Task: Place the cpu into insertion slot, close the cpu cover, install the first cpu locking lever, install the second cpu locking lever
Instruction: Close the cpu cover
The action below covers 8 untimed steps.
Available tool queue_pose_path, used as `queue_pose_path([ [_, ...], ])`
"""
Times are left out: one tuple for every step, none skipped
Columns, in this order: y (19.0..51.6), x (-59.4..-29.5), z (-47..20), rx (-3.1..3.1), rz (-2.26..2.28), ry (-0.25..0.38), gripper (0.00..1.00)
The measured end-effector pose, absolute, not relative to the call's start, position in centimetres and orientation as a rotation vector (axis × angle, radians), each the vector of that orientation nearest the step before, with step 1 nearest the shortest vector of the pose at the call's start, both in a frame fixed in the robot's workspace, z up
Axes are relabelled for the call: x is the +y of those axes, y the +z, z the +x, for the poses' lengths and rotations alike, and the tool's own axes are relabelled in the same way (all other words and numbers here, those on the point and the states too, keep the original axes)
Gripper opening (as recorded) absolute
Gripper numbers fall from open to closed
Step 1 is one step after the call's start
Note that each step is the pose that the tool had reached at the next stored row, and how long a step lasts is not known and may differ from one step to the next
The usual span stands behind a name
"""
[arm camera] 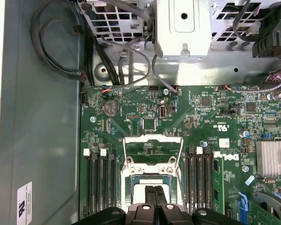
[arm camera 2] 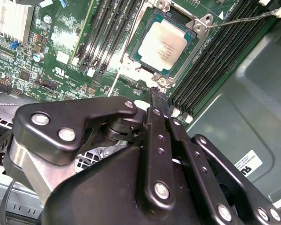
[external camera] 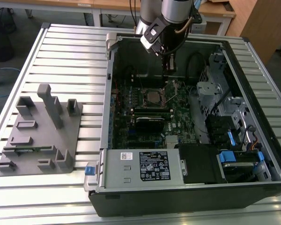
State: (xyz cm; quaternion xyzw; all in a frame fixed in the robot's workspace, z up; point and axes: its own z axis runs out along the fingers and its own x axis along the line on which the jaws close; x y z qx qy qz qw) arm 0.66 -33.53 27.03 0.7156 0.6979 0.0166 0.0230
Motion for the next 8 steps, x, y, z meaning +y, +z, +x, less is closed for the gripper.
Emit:
queue_pose_path([
  [27.03, -33.53, 0.67, 2.161, 2.216, 0.051, 0.11],
  [27.03, -33.53, 0.70, 2.161, 2.216, 0.051, 0.11],
  [27.03, -33.53, 0.74, 2.161, 2.216, 0.051, 0.11],
  [27.02, -33.53, 0.80, 2.161, 2.216, 0.051, 0.11],
  [27.03, -33.53, 0.86, 2.161, 2.216, 0.051, 0.11],
  [27.02, -33.53, 0.92, 2.161, 2.216, 0.051, 0.11],
  [27.02, -33.53, 0.94, 2.161, 2.216, 0.051, 0.11],
  [27.03, -33.53, 0.94, 2.161, 2.216, 0.051, 0.11],
])
